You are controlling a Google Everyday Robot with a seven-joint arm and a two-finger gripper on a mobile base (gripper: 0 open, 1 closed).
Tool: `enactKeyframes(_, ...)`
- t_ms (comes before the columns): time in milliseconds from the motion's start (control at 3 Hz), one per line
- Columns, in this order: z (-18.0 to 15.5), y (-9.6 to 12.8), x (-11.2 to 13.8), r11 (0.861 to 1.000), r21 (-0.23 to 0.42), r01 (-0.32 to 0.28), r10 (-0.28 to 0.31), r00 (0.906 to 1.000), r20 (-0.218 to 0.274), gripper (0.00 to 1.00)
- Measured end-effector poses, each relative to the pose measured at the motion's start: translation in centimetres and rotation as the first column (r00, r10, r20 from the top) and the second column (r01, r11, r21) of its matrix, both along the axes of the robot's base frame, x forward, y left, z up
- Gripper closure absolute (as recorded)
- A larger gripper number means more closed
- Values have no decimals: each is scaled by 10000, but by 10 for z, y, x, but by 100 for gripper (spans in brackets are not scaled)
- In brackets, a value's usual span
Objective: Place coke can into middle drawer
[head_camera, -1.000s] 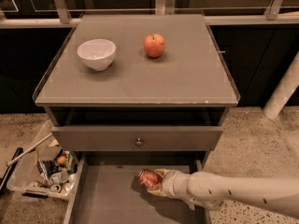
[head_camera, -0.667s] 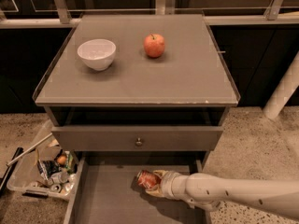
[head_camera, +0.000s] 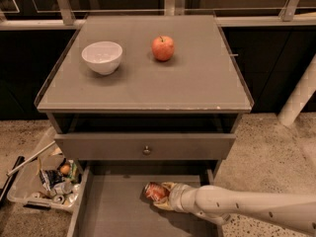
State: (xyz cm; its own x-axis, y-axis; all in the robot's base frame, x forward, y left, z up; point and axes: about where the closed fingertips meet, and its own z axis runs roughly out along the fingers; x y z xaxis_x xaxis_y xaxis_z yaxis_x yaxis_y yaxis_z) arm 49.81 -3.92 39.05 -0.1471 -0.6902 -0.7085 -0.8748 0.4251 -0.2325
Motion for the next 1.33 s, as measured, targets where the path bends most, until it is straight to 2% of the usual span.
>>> enactKeyframes(1000, -1, 0, 0, 10000, 11, 8, -8, 10000, -12, 11)
enactKeyframes(1333, -1, 0, 0, 10000, 11, 7, -7, 10000, -12, 0)
